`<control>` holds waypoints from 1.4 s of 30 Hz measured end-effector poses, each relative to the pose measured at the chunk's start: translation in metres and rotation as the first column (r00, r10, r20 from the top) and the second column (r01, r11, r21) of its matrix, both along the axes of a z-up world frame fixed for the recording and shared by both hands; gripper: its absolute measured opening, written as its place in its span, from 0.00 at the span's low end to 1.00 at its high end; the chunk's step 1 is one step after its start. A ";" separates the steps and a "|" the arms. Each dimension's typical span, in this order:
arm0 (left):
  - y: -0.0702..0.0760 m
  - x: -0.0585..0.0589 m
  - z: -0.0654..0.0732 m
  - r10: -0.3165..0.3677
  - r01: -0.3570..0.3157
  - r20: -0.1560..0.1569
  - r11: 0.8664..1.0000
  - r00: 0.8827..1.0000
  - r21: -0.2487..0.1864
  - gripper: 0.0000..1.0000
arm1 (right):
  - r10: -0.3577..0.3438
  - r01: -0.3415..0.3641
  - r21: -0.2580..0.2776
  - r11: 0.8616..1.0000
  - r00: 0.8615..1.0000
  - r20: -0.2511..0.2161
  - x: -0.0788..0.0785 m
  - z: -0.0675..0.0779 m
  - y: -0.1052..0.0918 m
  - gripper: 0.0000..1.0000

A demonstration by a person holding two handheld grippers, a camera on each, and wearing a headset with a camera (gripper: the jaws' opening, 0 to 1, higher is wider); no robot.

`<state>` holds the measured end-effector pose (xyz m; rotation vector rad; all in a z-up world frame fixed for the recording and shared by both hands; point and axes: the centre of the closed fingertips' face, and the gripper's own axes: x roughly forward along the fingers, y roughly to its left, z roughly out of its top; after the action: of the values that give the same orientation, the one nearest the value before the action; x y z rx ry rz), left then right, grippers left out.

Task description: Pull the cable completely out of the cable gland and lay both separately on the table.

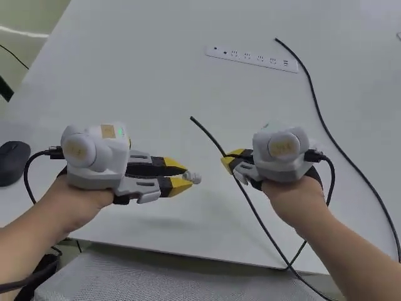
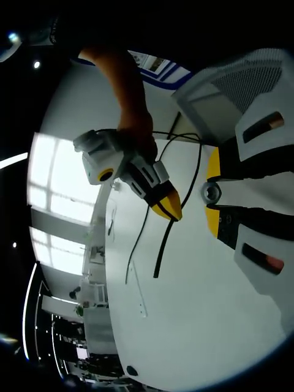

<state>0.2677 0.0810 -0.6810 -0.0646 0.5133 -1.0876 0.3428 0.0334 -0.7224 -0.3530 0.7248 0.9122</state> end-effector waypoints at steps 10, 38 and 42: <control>0.020 0.000 -0.009 0.022 -0.022 -0.020 1.000 1.000 -0.014 0.15 | 0.055 -0.055 -0.020 0.998 0.998 0.008 0.014 -0.006 0.032 0.00; 0.091 0.010 -0.062 0.115 -0.117 -0.056 0.993 0.992 -0.025 0.15 | 0.310 -0.307 -0.152 0.940 0.951 -0.001 0.025 -0.047 0.132 0.00; 0.097 0.010 -0.070 0.121 -0.122 -0.059 0.992 0.991 -0.018 0.15 | 0.337 -0.334 -0.164 0.928 0.941 -0.008 0.026 -0.056 0.141 0.00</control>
<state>0.2772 0.1780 -0.7511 -0.1445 0.5426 -0.9741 0.3685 0.1744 -0.7783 -0.6460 0.7348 1.1731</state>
